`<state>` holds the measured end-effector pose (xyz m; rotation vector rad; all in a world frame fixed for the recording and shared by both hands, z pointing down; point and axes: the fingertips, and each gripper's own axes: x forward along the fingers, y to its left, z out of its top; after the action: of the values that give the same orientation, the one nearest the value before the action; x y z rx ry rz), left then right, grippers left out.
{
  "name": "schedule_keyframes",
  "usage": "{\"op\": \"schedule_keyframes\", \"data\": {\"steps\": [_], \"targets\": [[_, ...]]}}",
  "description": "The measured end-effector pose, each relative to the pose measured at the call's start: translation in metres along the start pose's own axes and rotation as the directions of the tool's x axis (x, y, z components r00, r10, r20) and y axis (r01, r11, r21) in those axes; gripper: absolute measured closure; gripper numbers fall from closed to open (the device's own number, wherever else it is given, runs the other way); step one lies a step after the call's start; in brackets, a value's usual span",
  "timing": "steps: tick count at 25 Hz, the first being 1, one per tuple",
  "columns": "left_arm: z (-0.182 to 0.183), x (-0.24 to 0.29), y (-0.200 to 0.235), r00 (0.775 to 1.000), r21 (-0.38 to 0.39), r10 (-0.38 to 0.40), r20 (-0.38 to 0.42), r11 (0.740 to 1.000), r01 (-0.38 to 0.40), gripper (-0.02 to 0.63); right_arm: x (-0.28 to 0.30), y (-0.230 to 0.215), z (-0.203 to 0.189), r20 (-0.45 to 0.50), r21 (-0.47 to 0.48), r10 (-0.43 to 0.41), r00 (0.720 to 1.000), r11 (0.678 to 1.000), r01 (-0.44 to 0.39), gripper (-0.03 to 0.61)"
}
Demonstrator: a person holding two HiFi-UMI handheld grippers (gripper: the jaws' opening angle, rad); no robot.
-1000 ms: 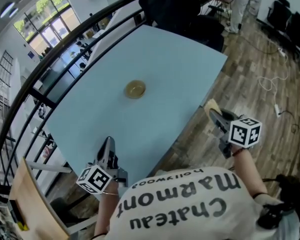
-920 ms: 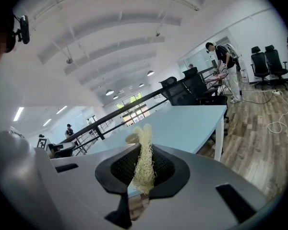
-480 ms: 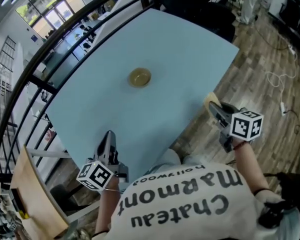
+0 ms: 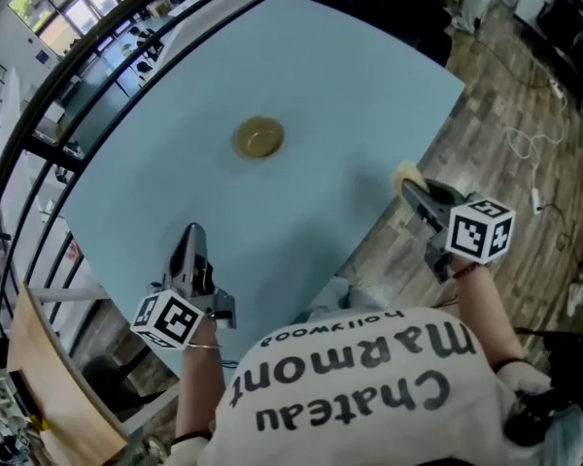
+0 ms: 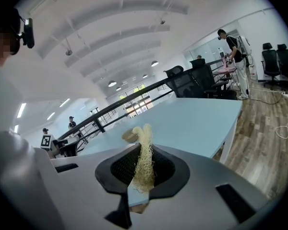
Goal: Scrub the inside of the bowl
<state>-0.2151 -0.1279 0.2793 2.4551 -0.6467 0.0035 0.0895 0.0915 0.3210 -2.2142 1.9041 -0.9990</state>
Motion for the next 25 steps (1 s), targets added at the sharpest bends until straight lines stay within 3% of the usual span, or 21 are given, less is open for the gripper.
{"op": "schedule_keyframes", "data": {"steps": [4, 6, 10, 14, 16, 20, 22, 25], "targets": [[-0.005, 0.011, -0.015, 0.991, -0.068, -0.11, 0.075, 0.991, 0.115, 0.612, 0.027, 0.005, -0.002, -0.028, 0.004, 0.048, 0.998, 0.999, -0.048, 0.517], [-0.011, 0.012, -0.016, 0.991, -0.071, -0.117, 0.071, 0.99, 0.122, 0.612, 0.04, 0.008, -0.009, -0.07, -0.012, 0.08, 0.994, 0.997, -0.081, 0.517], [-0.02, 0.012, -0.005, 0.996, -0.085, -0.06, 0.06, 0.994, 0.065, 0.612, 0.069, 0.008, -0.005, -0.121, -0.03, 0.12, 0.985, 0.992, -0.125, 0.517], [-0.005, 0.017, -0.007, 0.99, -0.077, -0.06, 0.13, 0.995, 0.07, 0.612, 0.099, 0.011, 0.01, -0.157, -0.024, 0.166, 0.973, 0.985, -0.172, 0.517], [0.001, 0.025, -0.015, 0.99, -0.013, -0.068, 0.123, 0.997, 0.07, 0.612, 0.112, 0.01, 0.019, -0.168, -0.018, 0.193, 0.967, 0.98, -0.199, 0.517], [0.003, 0.052, -0.017, 0.999, 0.15, 0.015, 0.032, 0.989, -0.02, 0.612, 0.143, 0.01, 0.032, -0.154, -0.021, 0.26, 0.953, 0.964, -0.266, 0.517], [0.002, 0.069, -0.011, 0.998, 0.149, 0.057, 0.018, 0.987, -0.059, 0.612, 0.159, 0.006, 0.036, -0.151, -0.035, 0.274, 0.95, 0.959, -0.283, 0.517], [-0.011, 0.098, -0.001, 0.993, 0.085, 0.12, 0.005, 0.989, -0.12, 0.612, 0.181, 0.003, 0.044, -0.164, -0.042, 0.318, 0.934, 0.943, -0.329, 0.517]]}}
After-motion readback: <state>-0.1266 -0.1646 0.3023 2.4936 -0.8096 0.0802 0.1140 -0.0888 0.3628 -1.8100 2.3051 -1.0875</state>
